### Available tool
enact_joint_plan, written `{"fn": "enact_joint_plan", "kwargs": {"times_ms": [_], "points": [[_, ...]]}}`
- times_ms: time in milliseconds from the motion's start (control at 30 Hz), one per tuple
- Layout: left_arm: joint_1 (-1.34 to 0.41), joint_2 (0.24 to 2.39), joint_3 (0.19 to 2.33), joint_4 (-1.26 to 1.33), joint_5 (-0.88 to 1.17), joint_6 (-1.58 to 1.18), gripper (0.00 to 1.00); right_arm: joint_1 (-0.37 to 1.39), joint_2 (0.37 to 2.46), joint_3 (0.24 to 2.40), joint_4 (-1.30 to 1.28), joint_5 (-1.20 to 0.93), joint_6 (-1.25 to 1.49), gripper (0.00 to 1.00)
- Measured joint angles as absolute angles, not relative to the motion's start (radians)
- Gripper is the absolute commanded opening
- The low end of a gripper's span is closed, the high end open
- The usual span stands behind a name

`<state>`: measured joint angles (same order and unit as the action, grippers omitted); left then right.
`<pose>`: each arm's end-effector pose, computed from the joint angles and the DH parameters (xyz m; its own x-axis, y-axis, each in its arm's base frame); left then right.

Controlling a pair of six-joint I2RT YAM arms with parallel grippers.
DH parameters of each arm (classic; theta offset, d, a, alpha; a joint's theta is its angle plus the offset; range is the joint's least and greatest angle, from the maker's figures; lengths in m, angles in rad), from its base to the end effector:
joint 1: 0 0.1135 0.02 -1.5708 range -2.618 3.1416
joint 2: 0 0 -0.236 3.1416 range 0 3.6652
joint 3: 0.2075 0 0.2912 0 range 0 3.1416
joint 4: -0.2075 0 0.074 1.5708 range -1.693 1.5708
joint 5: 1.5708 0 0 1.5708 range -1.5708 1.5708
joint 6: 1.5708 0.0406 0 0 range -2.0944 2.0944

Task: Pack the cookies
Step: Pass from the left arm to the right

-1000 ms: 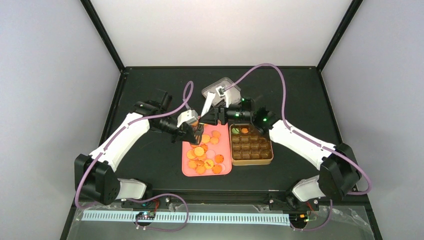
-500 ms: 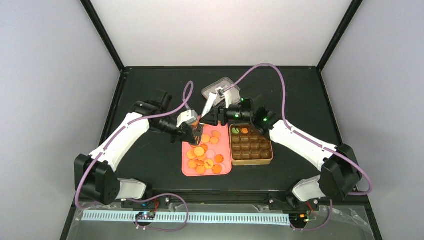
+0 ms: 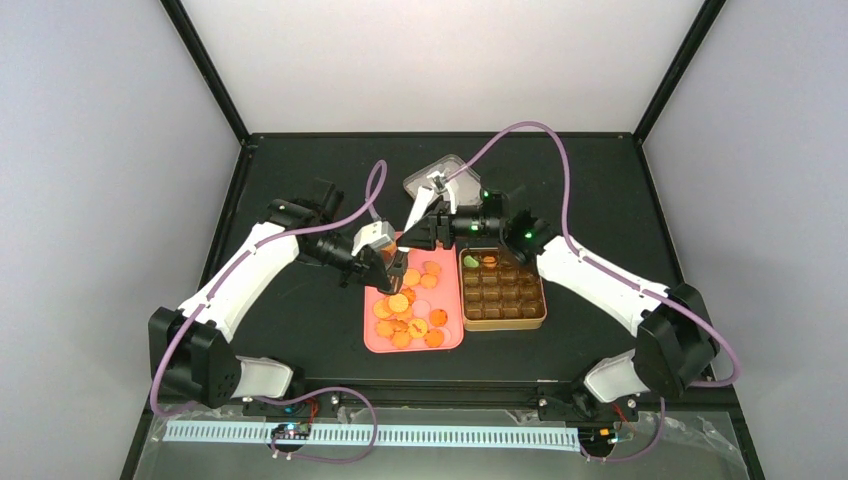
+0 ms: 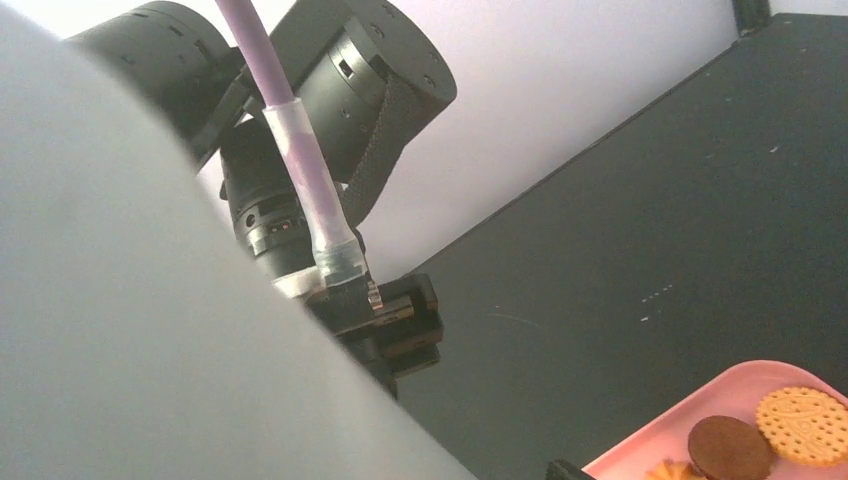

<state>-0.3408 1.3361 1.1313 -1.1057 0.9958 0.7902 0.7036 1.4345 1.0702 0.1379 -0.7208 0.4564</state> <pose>0.2535 -0.1261 0.2510 -0.3671 0.5402 -0.7573 0.9182 0.0804 -0.3878 0.2704 0.2646 0.2784 -0.5840 -0.0613 -0.8094 -0.8011 0.2047 0.5625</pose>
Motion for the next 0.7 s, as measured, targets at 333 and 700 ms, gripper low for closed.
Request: {"fn": "enact_joint_plan", "kwargs": {"times_ms": [333,700], "points": [[-0.341,1.336,1.139,-1.113,0.996,0.797,0.01,0.692,1.454,1.101,0.118,-0.810,0.453,0.51],[-0.341,1.336,1.144,-1.108,0.986,0.800,0.28,0.692,1.448,1.102,0.063,-0.808,0.421,0.43]]}}
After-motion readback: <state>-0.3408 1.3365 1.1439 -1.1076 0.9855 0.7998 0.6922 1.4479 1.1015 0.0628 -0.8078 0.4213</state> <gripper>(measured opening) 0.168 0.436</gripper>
